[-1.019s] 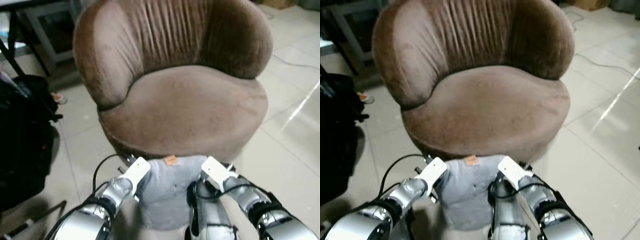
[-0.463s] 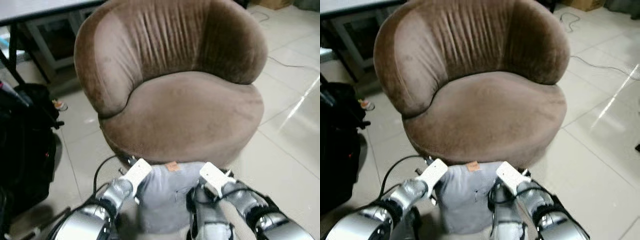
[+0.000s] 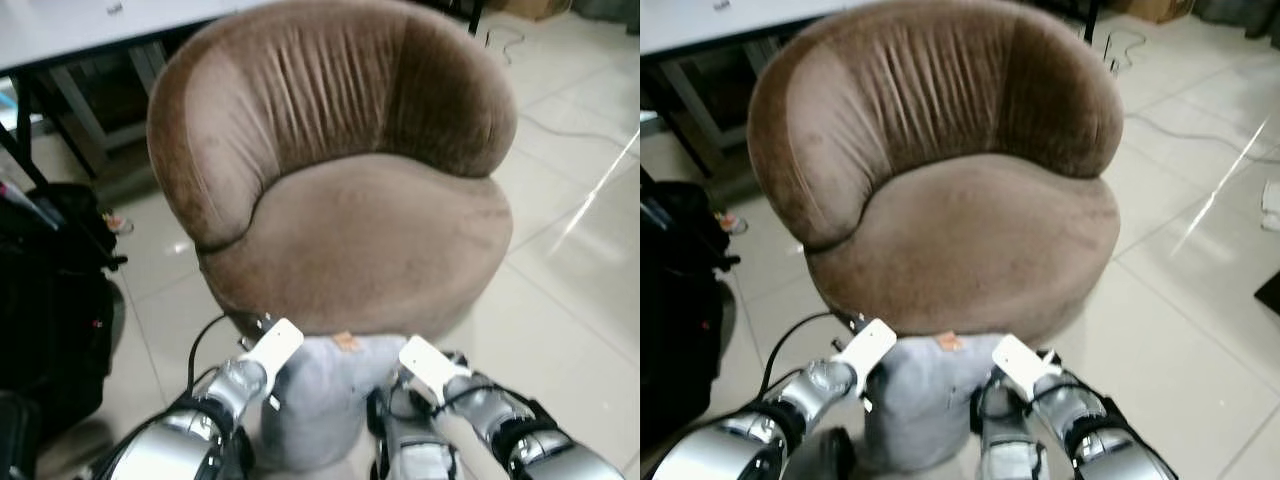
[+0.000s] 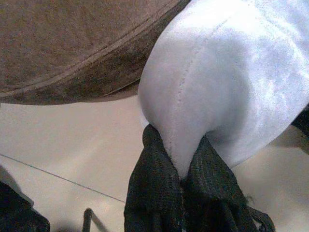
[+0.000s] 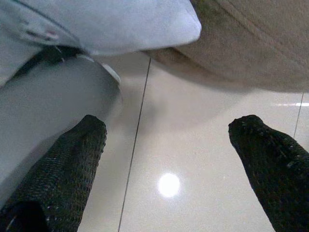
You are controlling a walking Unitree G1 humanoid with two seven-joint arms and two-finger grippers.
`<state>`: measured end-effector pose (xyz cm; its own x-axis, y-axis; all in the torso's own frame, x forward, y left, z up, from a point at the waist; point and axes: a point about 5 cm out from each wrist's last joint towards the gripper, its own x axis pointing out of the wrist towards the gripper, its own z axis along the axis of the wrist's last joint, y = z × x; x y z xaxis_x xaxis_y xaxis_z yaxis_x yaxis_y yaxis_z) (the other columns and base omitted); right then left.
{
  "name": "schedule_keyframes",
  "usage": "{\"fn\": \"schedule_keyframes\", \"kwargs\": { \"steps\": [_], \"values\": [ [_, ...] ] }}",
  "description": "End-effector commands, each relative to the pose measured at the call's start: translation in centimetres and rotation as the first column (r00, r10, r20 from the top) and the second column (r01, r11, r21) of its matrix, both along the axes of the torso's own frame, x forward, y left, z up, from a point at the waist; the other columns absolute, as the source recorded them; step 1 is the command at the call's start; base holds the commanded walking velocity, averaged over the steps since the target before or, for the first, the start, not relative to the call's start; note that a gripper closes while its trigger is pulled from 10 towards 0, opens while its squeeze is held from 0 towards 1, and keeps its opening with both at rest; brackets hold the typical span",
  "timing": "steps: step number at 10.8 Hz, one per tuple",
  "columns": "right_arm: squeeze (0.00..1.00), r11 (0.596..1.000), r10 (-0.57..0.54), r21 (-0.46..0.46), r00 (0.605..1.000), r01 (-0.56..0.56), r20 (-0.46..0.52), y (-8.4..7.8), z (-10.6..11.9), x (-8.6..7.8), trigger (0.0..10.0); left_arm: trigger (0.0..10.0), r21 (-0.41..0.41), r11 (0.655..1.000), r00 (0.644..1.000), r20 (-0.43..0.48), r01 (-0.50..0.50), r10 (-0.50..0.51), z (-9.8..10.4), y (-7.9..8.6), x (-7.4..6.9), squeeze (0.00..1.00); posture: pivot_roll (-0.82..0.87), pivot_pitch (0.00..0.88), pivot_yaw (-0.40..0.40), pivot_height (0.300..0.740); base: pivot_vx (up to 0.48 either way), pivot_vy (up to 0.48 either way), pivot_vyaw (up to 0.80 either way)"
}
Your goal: Move the pillow to the sofa from floor
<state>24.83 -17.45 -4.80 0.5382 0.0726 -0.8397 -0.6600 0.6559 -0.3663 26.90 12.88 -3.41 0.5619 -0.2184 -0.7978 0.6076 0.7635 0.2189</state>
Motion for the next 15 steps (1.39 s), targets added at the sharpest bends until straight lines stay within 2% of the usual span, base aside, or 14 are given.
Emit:
{"fn": "schedule_keyframes", "kwargs": {
  "steps": [1, 6, 11, 15],
  "values": [
    [0.0, 1.0, 0.005, -0.008, 0.998, -0.005, -0.059, -0.09, -0.88, -1.28, 10.0, 10.0, 0.005, 1.0, 1.0, 0.008, 0.004, -0.004, 0.07, 0.01, 0.09, 0.0, -0.31, 0.019, 0.041, 0.669, 0.0, 0.0, 0.0],
    [0.0, 1.0, 0.013, -0.014, 0.999, -0.013, -0.047, -0.09, -0.87, -1.26, 10.0, 10.0, 0.004, 1.0, 1.0, 0.008, 0.004, -0.004, 0.07, -0.02, 0.09, 0.0, -0.31, 0.017, 0.042, 0.724, 0.0, 0.0, 0.0],
    [0.0, 1.0, 0.005, -0.019, 0.999, -0.006, -0.042, 0.06, -0.88, -1.23, 10.0, 10.0, 0.003, 1.0, 1.0, 0.006, 0.002, -0.002, 0.05, 0.02, 0.06, 0.0, -0.31, 0.017, 0.044, 0.724, 0.0, 0.0, 0.0],
    [0.0, 0.999, 0.011, -0.031, 0.999, -0.012, -0.048, 0.2, -0.87, -1.18, 10.0, 10.0, 0.005, 1.0, 1.0, 0.008, 0.005, -0.005, 0.11, 0.05, 0.13, 0.0, -0.31, 0.017, 0.046, 0.74, 0.0, 0.0, 0.0]
  ]
}}
